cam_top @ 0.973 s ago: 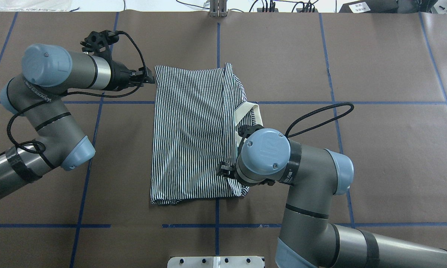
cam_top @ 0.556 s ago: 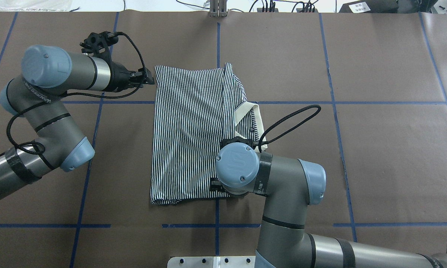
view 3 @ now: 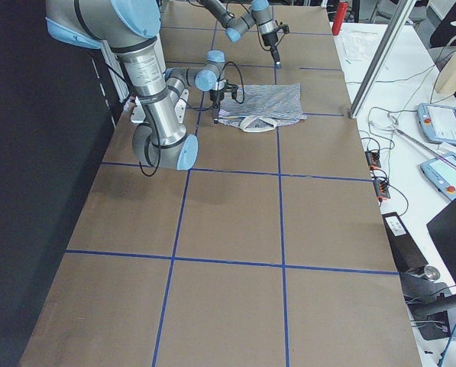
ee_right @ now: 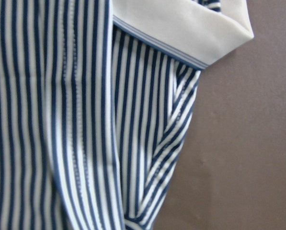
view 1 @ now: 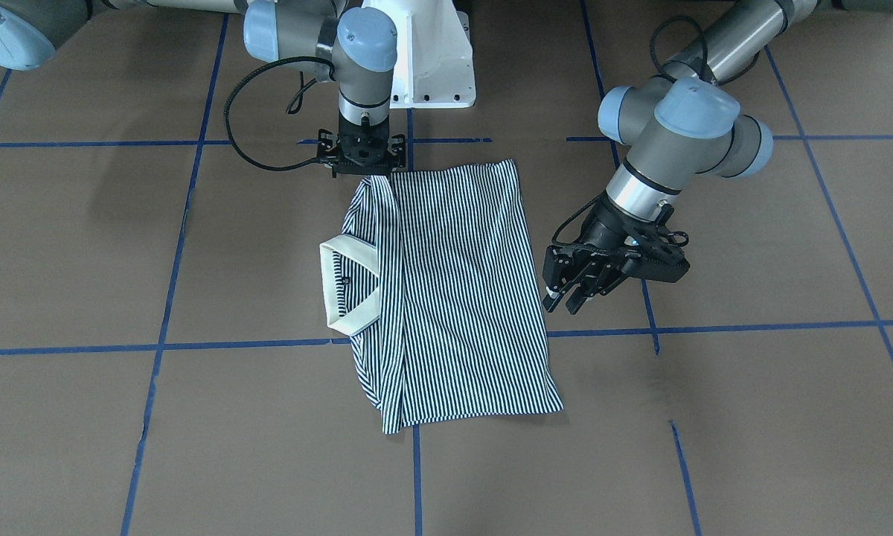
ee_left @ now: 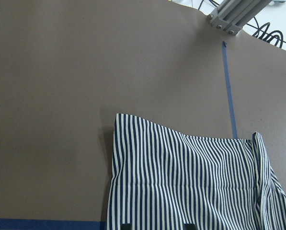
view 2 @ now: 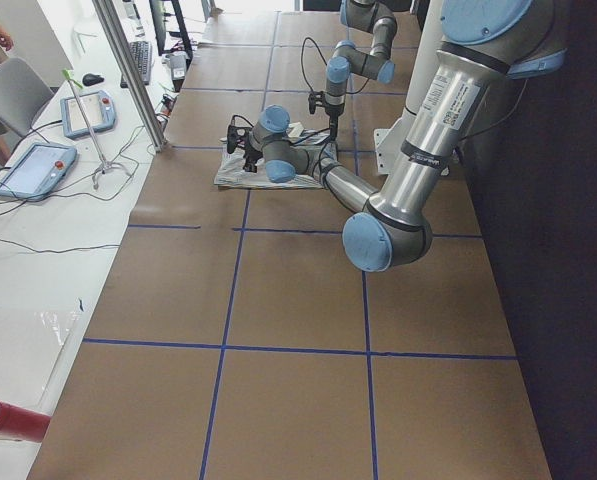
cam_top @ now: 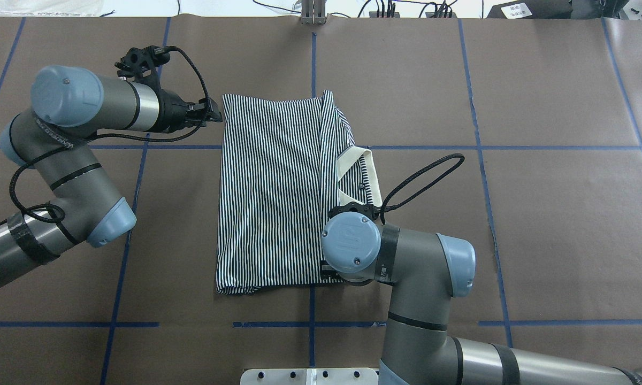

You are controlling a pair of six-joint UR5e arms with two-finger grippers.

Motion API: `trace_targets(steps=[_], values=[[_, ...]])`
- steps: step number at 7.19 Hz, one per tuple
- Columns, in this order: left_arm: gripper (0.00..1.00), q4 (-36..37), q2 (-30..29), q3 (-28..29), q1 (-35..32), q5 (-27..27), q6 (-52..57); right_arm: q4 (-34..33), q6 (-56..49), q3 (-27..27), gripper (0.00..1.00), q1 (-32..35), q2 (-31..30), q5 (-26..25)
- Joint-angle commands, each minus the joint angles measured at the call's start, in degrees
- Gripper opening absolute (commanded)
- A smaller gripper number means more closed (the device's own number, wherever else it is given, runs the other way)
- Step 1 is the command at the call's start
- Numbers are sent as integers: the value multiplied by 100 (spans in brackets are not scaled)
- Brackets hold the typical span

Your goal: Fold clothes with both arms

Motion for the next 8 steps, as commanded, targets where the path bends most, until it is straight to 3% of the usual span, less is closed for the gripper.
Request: trace_targets(steps=[1,2,4,8], values=[[47,0,0,-24,3,0,-11,-145,-534,653,100,174,-747,-5],[47,0,0,-50,3,0,-37,-155,-581,1057,100,209,-1100,-6],[47,0,0,-94,3,0,-81,-147,-538,1149,100,105,-1139,-14],[48,9,324,-426,12,-52,-116,-68,-564,-139,100,438,519,-137]])
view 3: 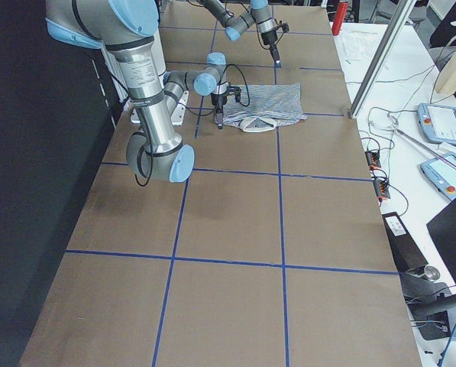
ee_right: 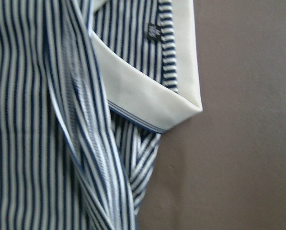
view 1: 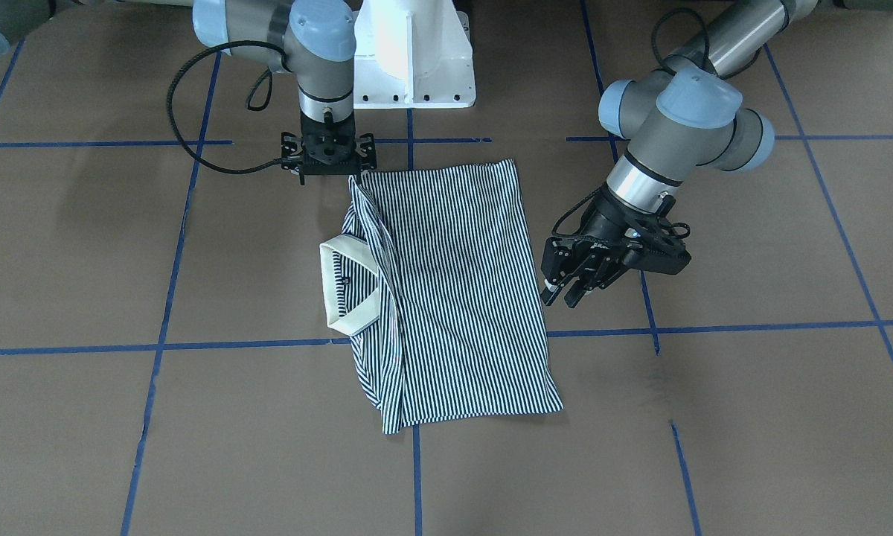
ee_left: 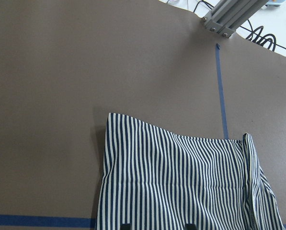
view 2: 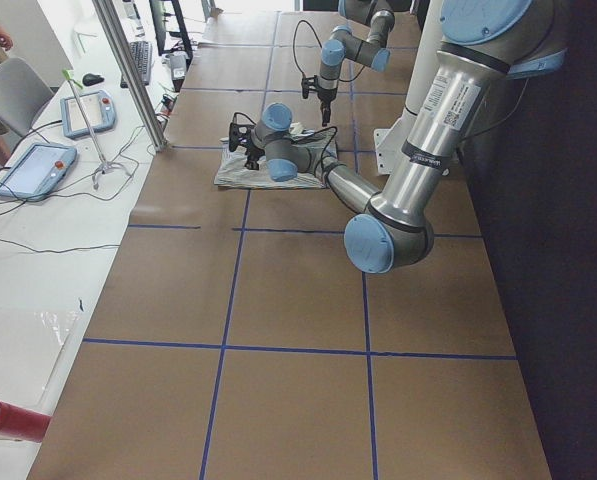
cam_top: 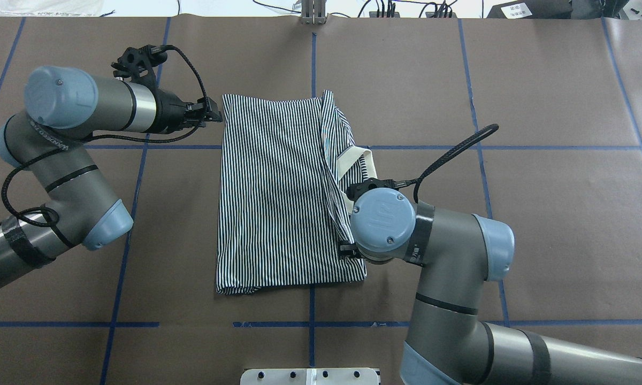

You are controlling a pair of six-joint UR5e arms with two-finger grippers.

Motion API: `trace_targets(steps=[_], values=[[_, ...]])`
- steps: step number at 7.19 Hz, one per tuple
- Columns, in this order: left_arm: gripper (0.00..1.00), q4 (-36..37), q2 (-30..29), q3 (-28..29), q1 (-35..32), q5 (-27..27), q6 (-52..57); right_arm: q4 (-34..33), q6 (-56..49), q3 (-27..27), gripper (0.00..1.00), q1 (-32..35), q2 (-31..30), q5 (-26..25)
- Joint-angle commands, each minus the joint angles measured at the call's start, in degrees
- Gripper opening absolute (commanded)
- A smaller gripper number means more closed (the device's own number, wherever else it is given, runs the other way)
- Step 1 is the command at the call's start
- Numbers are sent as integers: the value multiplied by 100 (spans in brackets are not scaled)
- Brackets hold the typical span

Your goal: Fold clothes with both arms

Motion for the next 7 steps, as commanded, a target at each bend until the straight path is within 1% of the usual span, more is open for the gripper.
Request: trace_targets(steps=[1,2,5,7], values=[[48,-8,184,-178,3,-91,-17,306,7,-763,100,88,611,-9],[48,-8,192,-178,3,-91,-18,579,-27,-1080,100,132,613,-18],[48,-8,210,-169,3,-100,-18,555,-247,-1258,100,237,604,-9],[48,-8,210,-169,3,-100,-18,538,-326,-1268,100,299,490,8]])
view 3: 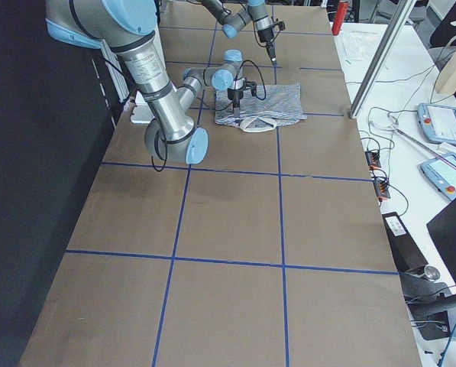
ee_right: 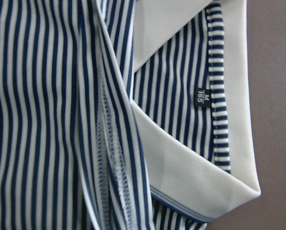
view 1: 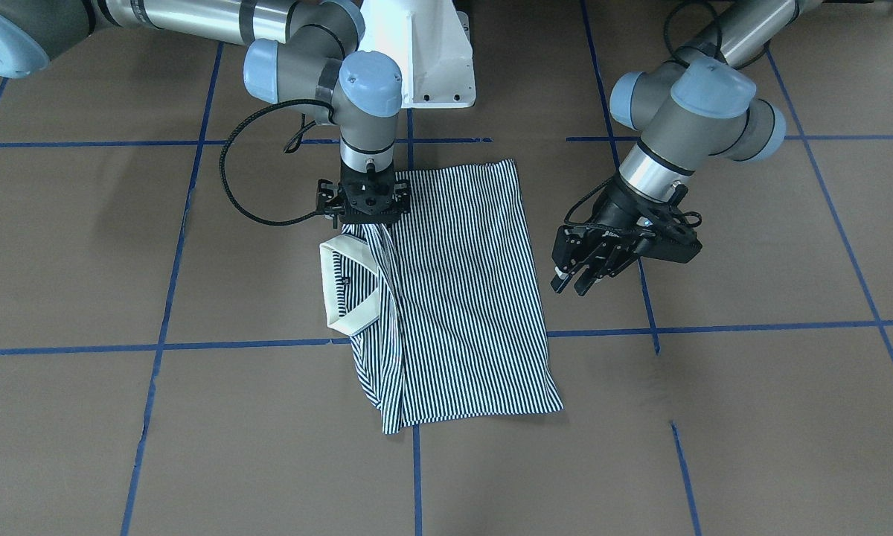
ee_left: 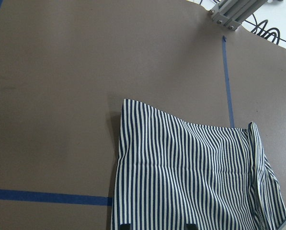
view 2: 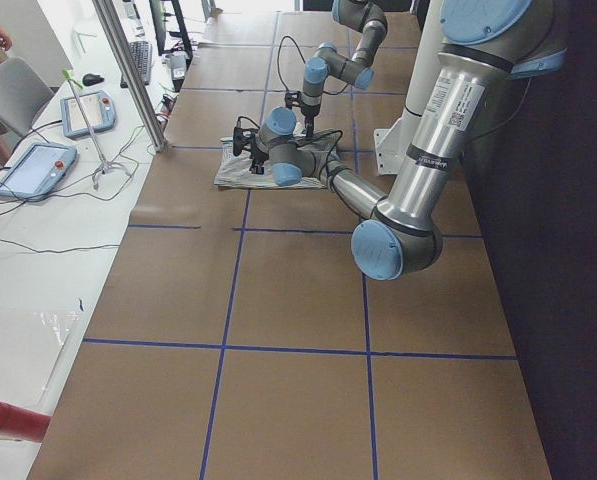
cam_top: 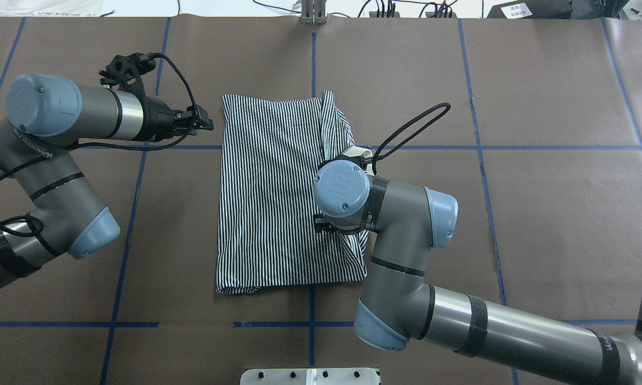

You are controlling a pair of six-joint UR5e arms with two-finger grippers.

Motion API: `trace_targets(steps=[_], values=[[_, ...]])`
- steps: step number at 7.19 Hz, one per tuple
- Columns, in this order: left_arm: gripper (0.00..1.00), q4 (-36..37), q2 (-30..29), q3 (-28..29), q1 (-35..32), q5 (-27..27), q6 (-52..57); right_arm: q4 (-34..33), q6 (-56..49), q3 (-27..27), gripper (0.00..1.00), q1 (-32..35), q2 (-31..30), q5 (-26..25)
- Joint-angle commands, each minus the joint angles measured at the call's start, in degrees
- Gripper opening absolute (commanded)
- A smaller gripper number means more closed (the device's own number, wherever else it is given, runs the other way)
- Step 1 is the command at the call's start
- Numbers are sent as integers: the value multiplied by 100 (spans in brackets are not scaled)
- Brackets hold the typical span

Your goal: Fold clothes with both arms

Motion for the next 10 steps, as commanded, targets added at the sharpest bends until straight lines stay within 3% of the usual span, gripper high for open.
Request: trace_targets(steps=[1,3,6,8,9,10], values=[[48,0,0,2,0,0,0,-100,-53,-10,100,184,-146,66],[48,0,0,-7,9,0,9,-232,-664,470,100,465,-715,119],[48,0,0,-16,0,0,9,-233,-468,588,100,546,-535,251],[48,9,9,-139,-9,0,9,299,2007,719,99,135,-472,111],[48,9,88,-183,-9,0,26,851,3274,720,88,-137,-533,-194],[48,9,106,-218,-18,0,35,970,4200,711,81,-340,-525,-302]])
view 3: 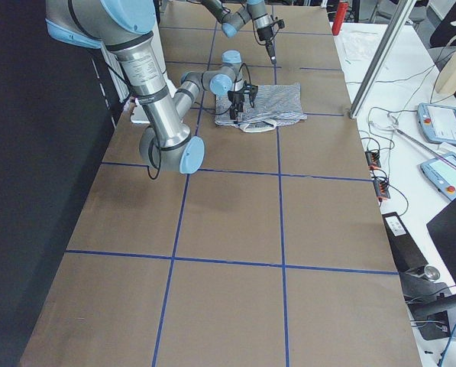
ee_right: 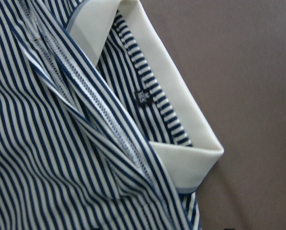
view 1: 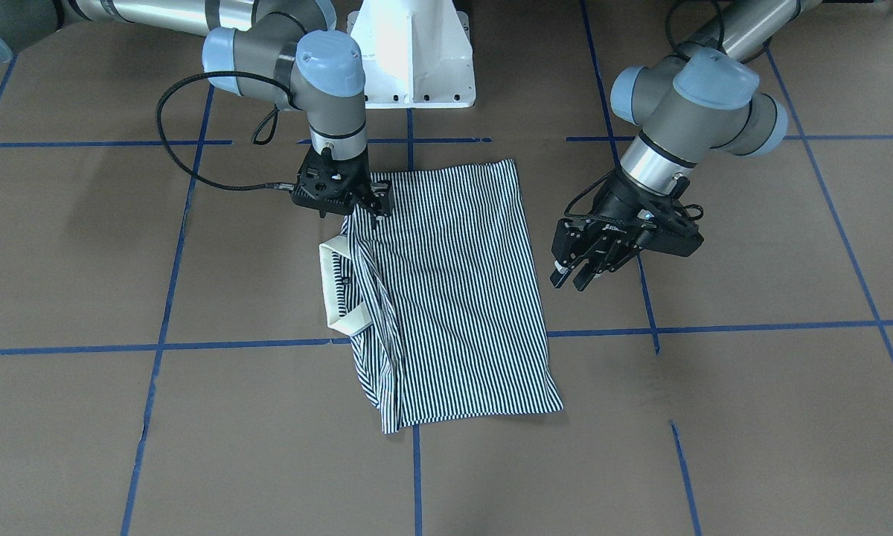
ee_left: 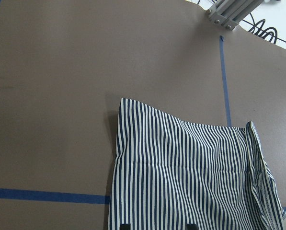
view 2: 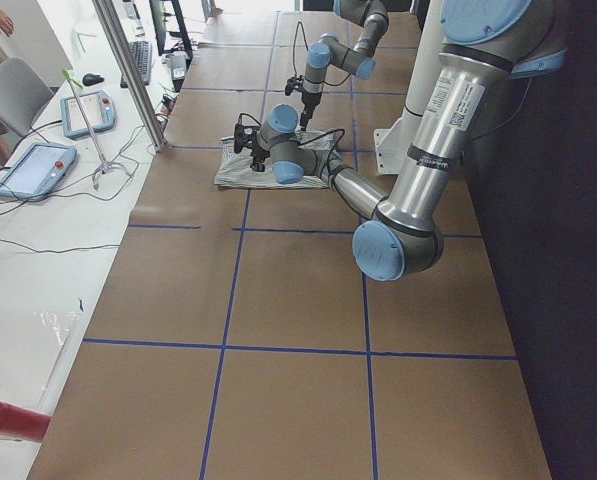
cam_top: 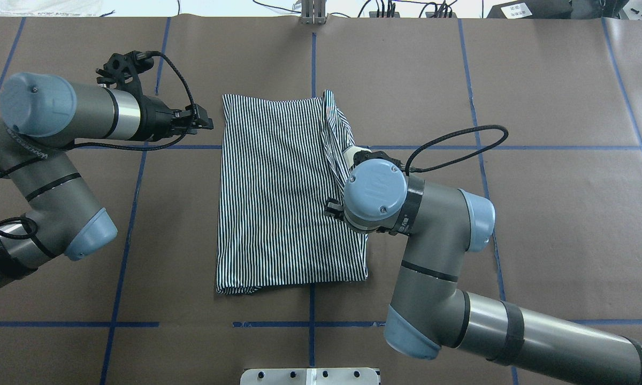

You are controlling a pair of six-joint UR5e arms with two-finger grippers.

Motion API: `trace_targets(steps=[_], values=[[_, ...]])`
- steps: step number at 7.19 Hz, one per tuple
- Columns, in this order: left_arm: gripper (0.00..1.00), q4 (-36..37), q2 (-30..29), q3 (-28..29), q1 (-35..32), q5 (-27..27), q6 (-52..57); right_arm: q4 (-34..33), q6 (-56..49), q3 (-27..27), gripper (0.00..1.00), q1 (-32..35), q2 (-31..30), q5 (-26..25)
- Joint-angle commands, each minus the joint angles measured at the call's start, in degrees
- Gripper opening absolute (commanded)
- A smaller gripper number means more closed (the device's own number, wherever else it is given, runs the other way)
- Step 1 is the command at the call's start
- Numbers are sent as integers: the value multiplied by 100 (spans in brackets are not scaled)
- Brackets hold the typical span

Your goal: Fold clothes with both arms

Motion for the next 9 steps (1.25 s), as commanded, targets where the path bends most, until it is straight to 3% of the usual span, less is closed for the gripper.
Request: trace_targets(steps=[1,5,9], values=[[48,0,39,-40,-7,0,12,321,1578,11,78,-298,-52,-194],[48,0,74,-49,2,0,-14,224,2108,327,79,-526,-350,-185],[48,0,74,-75,-7,0,-23,242,2310,284,78,-703,-377,-194]])
